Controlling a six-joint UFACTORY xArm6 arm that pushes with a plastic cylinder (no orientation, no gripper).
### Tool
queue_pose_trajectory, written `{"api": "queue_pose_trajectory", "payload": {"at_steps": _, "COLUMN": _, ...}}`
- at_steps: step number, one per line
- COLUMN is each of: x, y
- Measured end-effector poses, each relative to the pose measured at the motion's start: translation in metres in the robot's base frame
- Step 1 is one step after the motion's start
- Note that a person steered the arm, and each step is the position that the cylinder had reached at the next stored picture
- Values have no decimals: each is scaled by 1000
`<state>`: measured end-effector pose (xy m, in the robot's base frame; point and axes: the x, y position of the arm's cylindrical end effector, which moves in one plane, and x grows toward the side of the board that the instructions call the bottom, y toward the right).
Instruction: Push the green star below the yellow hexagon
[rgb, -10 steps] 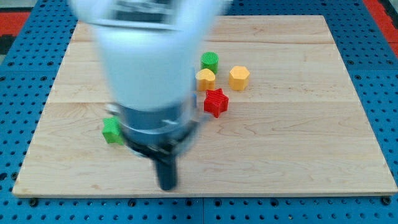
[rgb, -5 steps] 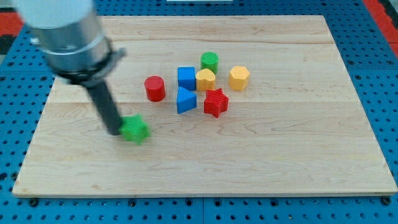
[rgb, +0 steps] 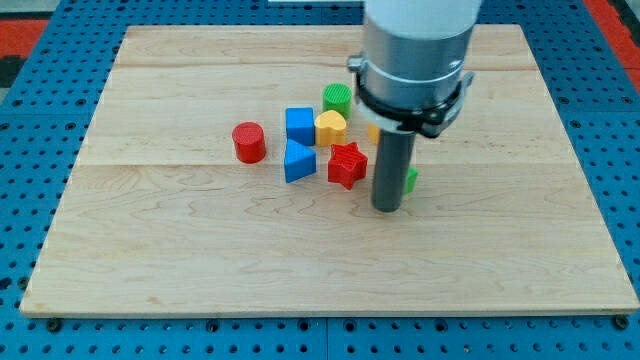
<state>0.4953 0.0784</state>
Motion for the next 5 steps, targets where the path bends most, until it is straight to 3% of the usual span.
{"api": "queue_pose_trajectory", "payload": {"at_steps": 2, "x": -19, "y": 33}}
{"api": "queue_pose_trajectory", "payload": {"at_steps": 4, "x": -36, "y": -28}}
{"api": "queue_pose_trajectory", "payload": {"at_steps": 5, "x": -33, "y": -23}}
